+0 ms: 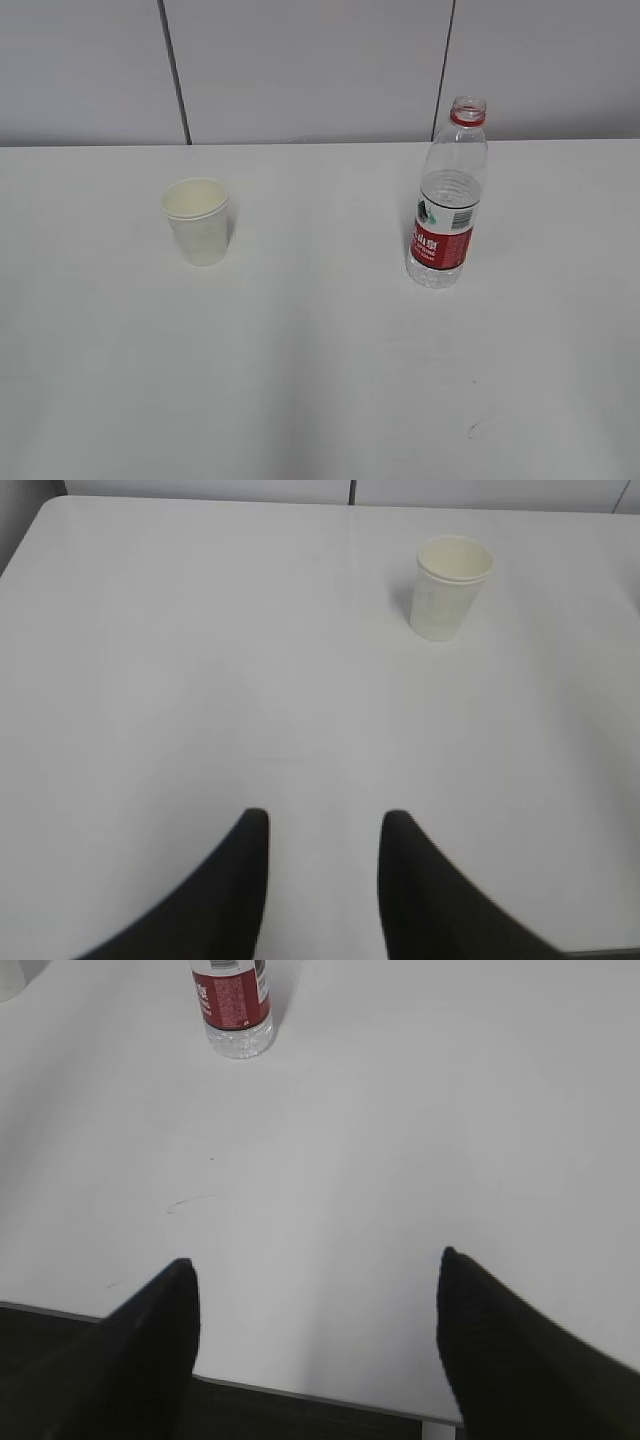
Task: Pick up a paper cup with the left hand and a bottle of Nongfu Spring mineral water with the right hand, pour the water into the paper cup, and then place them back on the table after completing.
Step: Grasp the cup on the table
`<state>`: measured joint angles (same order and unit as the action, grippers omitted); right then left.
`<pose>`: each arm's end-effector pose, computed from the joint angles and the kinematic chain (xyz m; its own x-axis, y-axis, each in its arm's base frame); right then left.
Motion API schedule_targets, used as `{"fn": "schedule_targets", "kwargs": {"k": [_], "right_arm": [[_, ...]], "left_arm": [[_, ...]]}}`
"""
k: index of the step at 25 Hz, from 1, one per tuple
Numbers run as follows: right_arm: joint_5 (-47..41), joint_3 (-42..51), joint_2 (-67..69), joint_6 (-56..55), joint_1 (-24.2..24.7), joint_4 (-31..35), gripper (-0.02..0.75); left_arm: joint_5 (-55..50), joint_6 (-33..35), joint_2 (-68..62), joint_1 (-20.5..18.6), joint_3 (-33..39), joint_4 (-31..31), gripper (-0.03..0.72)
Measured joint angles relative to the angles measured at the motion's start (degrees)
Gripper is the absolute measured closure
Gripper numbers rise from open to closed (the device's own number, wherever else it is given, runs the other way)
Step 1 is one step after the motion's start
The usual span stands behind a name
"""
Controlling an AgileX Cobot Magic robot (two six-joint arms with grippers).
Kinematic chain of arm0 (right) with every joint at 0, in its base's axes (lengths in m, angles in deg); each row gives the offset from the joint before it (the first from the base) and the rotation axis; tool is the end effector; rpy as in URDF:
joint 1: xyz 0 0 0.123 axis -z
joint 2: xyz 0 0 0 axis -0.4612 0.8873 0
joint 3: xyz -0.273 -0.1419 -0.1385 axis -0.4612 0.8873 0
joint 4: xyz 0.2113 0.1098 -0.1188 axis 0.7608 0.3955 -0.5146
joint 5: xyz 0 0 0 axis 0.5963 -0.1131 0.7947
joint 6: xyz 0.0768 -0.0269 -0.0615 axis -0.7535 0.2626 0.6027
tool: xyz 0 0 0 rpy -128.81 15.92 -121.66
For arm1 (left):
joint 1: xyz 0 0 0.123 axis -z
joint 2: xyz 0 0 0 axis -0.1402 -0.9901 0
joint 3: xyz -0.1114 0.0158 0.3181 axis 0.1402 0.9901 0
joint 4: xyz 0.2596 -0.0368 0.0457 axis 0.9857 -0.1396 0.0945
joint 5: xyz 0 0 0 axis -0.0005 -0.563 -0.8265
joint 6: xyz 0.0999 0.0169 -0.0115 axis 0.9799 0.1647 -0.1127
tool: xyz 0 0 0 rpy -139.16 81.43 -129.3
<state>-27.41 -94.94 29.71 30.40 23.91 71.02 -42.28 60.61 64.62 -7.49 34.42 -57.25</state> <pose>-0.0420 0.0024 0.2677 -0.5192 -0.1007 -0.8487 -0.1392 0.9897 -0.0323 -0.0419 -0.0013 0.2813 -0.4680 -0.0268 -0.8833 0.0108 0.9993 -0.0361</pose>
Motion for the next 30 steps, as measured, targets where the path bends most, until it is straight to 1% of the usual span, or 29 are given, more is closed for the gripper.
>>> {"fn": "schedule_targets", "kwargs": {"k": [17,19,24,30], "right_arm": [[0.9,-0.5,0.0,0.0,0.0,0.1,0.189],[2.6,-0.8,0.2,0.0,0.0,0.1,0.189],[10.4,-1.1,3.3,0.0,0.0,1.1,0.189],[21.6,-1.1,9.2,0.0,0.0,1.6,0.189]], "left_arm": [[0.0,0.0,0.0,0.0,0.0,0.0,0.448],[0.0,0.0,0.0,0.0,0.0,-0.1,0.448],[0.0,0.0,0.0,0.0,0.0,-0.1,0.448],[0.8,0.0,-0.4,0.0,-0.4,-0.1,0.448]]}}
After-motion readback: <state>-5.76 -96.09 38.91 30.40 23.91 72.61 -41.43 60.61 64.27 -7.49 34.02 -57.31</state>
